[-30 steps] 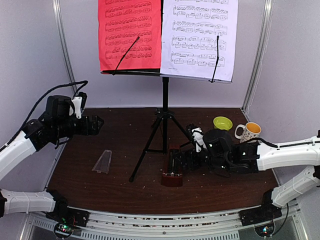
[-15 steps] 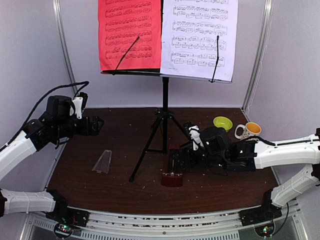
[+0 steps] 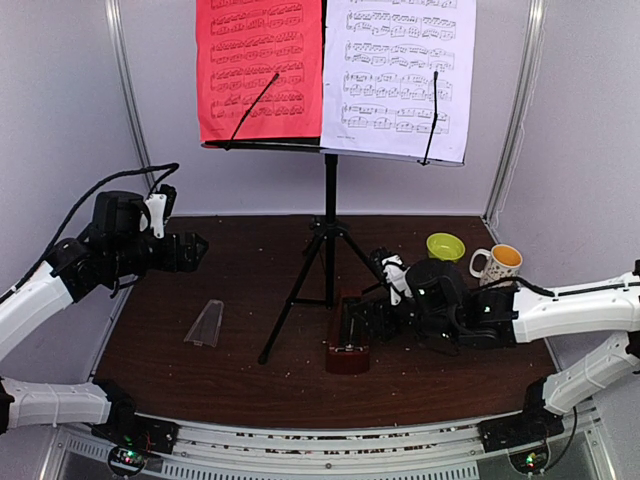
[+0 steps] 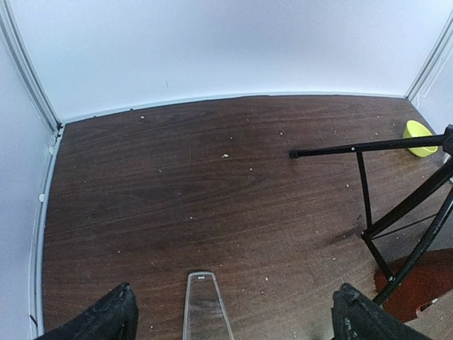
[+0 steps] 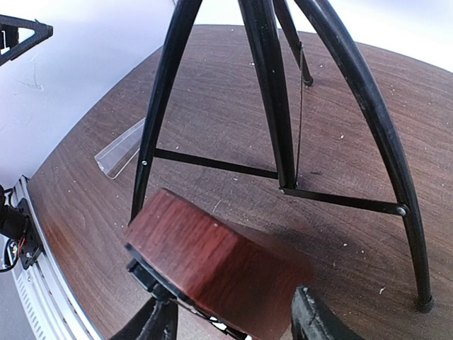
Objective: Set up the instrument practice props
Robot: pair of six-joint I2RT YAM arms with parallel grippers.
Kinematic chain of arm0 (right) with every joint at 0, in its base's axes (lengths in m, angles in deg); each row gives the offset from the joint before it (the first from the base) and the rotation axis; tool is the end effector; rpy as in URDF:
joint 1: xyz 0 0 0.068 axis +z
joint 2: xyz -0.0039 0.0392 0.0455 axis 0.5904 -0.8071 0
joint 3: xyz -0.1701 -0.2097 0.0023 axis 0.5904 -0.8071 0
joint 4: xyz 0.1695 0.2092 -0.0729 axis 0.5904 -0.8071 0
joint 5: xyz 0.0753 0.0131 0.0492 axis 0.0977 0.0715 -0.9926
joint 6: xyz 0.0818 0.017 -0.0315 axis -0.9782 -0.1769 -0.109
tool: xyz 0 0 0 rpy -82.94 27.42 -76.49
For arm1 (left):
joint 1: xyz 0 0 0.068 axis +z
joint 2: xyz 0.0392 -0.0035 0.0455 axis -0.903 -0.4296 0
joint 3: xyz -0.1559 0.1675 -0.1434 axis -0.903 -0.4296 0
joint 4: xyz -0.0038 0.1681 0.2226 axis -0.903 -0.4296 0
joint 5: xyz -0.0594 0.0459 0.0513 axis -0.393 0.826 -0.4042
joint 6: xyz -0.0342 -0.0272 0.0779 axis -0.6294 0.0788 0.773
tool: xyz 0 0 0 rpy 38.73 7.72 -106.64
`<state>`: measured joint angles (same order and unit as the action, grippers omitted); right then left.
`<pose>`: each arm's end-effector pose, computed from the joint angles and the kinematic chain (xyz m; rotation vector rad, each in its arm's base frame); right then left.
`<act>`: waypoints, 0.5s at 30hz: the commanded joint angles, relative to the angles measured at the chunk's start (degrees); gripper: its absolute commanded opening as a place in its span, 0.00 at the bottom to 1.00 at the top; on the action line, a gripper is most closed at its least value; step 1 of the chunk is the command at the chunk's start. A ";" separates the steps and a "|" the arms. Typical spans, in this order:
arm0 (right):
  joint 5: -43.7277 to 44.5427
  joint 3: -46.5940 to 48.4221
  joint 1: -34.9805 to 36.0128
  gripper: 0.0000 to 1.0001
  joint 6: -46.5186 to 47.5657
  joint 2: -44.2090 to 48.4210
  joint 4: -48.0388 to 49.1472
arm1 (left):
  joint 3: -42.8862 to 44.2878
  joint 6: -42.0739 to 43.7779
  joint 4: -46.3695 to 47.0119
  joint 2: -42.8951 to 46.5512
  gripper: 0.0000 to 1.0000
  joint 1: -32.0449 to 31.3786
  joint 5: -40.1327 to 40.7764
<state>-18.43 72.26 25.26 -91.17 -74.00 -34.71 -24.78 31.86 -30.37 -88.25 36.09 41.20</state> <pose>0.1721 0.2950 0.2091 -0.5904 2.0986 0.7747 0.2411 -0.1168 0.3061 0.0613 2.0984 -0.3522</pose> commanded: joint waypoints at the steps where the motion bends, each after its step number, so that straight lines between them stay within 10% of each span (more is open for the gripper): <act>1: 1.39 -1.70 -0.19 0.54 0.33 1.53 -0.04 | 0.03 1.13 2.74 0.40 0.98 -0.18 0.23; 15: -0.46 -3.76 -0.10 0.55 0.95 4.16 -0.07 | 0.21 0.95 2.72 0.01 0.98 -0.17 0.44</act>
<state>-18.54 69.18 25.22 -90.67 -71.55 -34.58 -24.78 32.25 -30.37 -88.27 36.09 41.28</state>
